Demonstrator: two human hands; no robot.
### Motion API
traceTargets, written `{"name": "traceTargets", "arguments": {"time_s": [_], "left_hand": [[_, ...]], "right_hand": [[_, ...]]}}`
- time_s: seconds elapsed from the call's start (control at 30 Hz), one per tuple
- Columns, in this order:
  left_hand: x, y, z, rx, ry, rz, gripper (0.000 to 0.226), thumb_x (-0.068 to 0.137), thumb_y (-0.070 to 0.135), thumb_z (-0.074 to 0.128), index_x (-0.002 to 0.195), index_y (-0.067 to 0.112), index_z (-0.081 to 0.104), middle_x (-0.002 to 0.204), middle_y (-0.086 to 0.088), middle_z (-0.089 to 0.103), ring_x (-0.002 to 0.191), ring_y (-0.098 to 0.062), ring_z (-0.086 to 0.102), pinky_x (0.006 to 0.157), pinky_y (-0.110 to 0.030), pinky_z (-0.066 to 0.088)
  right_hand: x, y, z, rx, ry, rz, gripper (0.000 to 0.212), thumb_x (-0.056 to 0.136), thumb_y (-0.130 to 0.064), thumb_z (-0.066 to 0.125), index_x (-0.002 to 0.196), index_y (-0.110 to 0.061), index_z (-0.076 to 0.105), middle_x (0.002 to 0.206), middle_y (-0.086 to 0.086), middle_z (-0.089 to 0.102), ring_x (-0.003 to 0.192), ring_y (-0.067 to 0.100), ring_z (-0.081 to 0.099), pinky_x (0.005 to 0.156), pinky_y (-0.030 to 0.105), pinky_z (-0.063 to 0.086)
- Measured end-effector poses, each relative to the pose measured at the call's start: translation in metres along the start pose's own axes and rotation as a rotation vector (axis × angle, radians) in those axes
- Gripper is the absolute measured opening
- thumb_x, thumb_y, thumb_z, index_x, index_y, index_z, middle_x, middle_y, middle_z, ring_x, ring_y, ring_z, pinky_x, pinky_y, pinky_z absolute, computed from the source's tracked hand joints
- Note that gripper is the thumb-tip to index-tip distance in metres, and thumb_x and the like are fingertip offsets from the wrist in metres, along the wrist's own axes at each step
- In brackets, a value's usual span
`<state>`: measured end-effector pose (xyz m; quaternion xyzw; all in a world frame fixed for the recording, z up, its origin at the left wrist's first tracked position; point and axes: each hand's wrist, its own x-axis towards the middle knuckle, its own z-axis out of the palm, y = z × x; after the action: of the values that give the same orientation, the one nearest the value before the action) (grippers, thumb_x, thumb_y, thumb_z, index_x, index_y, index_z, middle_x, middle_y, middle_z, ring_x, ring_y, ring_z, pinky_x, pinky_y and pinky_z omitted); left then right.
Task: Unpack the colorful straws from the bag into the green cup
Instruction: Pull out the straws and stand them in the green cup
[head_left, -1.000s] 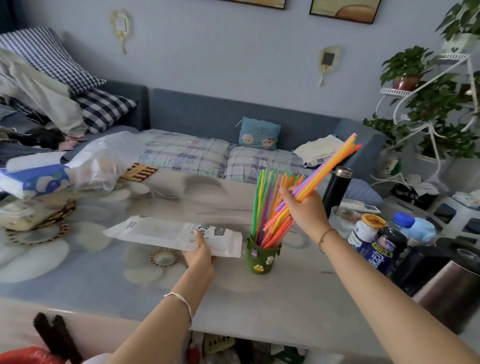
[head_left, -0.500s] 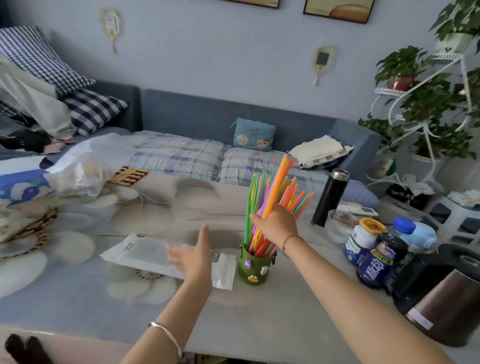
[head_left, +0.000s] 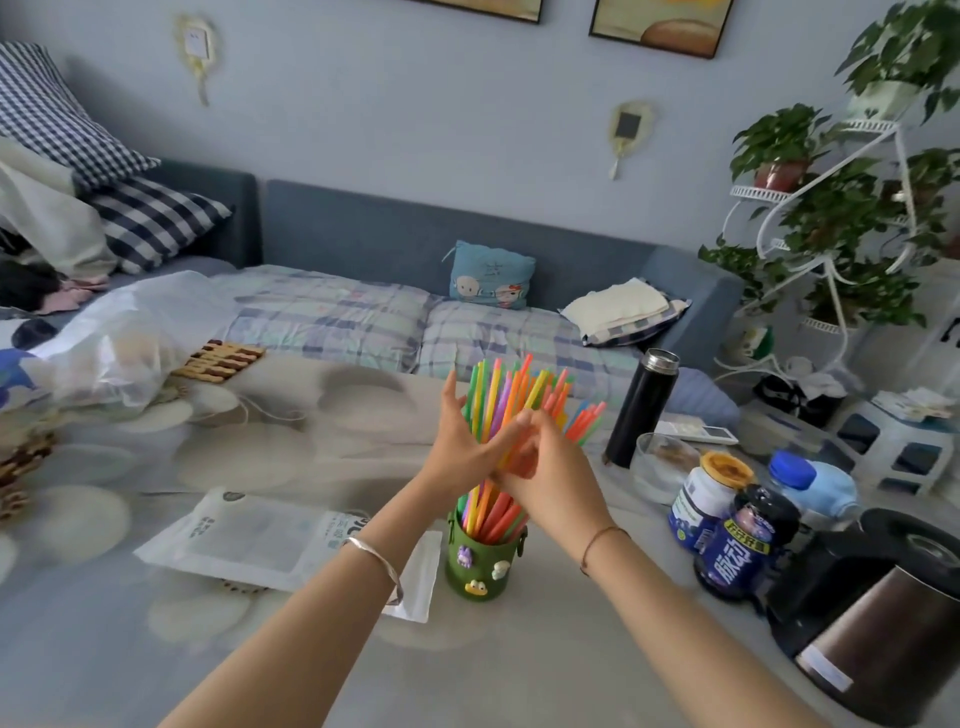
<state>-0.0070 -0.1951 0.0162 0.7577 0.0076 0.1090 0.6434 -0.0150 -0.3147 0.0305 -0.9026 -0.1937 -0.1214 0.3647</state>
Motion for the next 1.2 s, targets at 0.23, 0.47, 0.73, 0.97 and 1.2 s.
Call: {"name": "traceTargets", "arguments": {"time_s": [0.23,0.47,0.73,0.97,1.2], "left_hand": [[0.004,-0.012,0.002,-0.031,-0.075,0.0,0.125,0.055,0.07,0.068,0.153,0.026,0.003,0.153,-0.01,0.037,0.137,-0.028,0.043,0.111,-0.049,0.039],[0.01,-0.043,-0.002,0.186,-0.287,0.019,0.109,0.066,0.04,0.083,0.149,0.02,0.016,0.13,0.009,0.054,0.118,-0.007,0.057,0.1,-0.027,0.049],[0.013,-0.054,0.013,0.199,-0.113,0.055,0.059,0.064,0.028,0.085,0.116,0.033,0.056,0.092,0.023,0.063,0.081,0.012,0.062,0.064,-0.004,0.05],[0.012,-0.053,0.006,0.188,-0.22,0.096,0.078,0.063,0.035,0.085,0.133,0.023,0.051,0.114,0.007,0.069,0.105,-0.003,0.066,0.092,-0.026,0.055],[0.009,-0.06,0.005,0.099,-0.177,0.033,0.092,0.059,0.038,0.088,0.137,0.026,0.041,0.122,0.011,0.063,0.105,0.002,0.063,0.077,-0.01,0.052]], "right_hand": [[-0.015,0.028,-0.014,0.07,0.616,-0.134,0.078,0.062,-0.026,0.085,0.123,-0.004,0.042,0.123,0.009,0.044,0.115,0.023,0.044,0.1,0.035,0.039],[0.013,0.039,-0.003,0.692,-0.176,0.21,0.075,0.063,-0.035,0.078,0.129,-0.013,0.048,0.109,0.004,0.07,0.096,0.008,0.068,0.091,0.035,0.054],[0.05,0.017,0.021,0.503,-0.035,0.076,0.063,0.063,-0.034,0.084,0.114,-0.039,0.047,0.099,-0.026,0.055,0.088,-0.011,0.056,0.07,0.007,0.041],[0.046,0.024,0.013,0.528,-0.135,0.059,0.084,0.056,-0.038,0.087,0.126,-0.03,0.041,0.11,-0.016,0.059,0.101,-0.002,0.058,0.089,0.026,0.049],[0.036,0.038,0.009,0.585,-0.126,0.114,0.096,0.062,-0.022,0.086,0.138,-0.022,0.028,0.117,-0.009,0.061,0.103,-0.002,0.061,0.093,0.027,0.051]]}}
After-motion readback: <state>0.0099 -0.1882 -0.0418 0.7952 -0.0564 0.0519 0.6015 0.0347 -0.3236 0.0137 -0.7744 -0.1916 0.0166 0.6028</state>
